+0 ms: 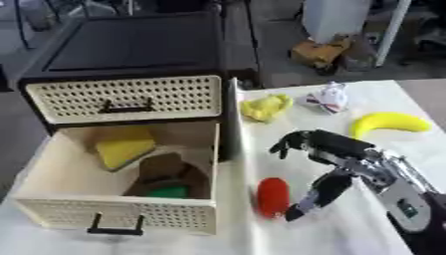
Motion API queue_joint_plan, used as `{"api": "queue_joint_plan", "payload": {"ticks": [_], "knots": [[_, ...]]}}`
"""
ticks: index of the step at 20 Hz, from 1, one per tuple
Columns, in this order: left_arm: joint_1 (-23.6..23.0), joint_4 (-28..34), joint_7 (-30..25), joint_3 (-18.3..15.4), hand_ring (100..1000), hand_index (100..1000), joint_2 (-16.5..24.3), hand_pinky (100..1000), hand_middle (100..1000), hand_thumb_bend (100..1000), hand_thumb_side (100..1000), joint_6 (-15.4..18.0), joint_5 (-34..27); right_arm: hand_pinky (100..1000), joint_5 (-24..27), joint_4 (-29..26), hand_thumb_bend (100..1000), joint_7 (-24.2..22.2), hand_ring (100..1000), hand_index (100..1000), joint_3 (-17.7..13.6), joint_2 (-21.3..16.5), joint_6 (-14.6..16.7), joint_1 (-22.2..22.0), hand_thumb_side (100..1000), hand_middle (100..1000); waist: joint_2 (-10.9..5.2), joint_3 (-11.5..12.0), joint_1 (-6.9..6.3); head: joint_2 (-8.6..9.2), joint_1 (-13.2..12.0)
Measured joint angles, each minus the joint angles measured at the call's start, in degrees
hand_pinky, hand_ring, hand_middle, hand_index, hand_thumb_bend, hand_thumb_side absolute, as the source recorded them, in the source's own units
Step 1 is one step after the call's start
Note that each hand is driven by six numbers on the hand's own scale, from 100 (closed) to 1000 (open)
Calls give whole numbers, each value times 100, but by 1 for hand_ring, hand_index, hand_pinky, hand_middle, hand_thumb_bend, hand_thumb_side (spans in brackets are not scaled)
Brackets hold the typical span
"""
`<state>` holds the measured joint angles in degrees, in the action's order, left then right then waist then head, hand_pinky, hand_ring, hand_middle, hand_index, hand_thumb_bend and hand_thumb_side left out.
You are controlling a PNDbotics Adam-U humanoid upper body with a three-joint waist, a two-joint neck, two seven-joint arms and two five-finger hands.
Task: Pick up objects from table and place into drawer.
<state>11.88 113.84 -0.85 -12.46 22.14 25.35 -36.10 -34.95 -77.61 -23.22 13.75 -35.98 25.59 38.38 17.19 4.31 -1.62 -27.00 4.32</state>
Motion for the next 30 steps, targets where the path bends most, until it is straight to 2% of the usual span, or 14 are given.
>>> {"api": "queue_joint_plan", "payload": {"ticks": [5,8,14,22,26,30], "knots": [[-2,0,2,0,100,908,-1,100,100,100,621,-8,30,779,-39,-80,944,-178,919,906,50,1,-102,-55,617,705,-1,-14,-7,1,8],[-8,0,-7,0,100,908,-5,100,100,100,621,-18,50,772,-51,-225,942,-193,911,901,71,-1,-174,-128,634,697,-1,-36,-6,41,-19],[-8,0,6,0,100,908,-54,100,100,100,621,-57,102,777,-53,-461,936,-150,920,893,116,-13,-301,-259,610,672,8,-37,-3,49,-103],[-9,0,23,-4,100,907,-97,100,100,100,621,-73,133,781,937,-697,938,-506,925,879,-19,-86,-696,-344,604,646,13,-32,2,-16,-424],[-8,0,26,-4,100,906,-97,100,100,100,622,-90,133,780,1018,-713,933,-523,924,868,-51,-114,-787,-340,585,644,13,-30,20,-42,-477],[-8,0,5,-4,100,904,-103,100,100,100,623,-111,138,777,881,-491,928,-440,920,858,-70,-105,-768,-301,572,657,20,2,10,-43,-478]]}}
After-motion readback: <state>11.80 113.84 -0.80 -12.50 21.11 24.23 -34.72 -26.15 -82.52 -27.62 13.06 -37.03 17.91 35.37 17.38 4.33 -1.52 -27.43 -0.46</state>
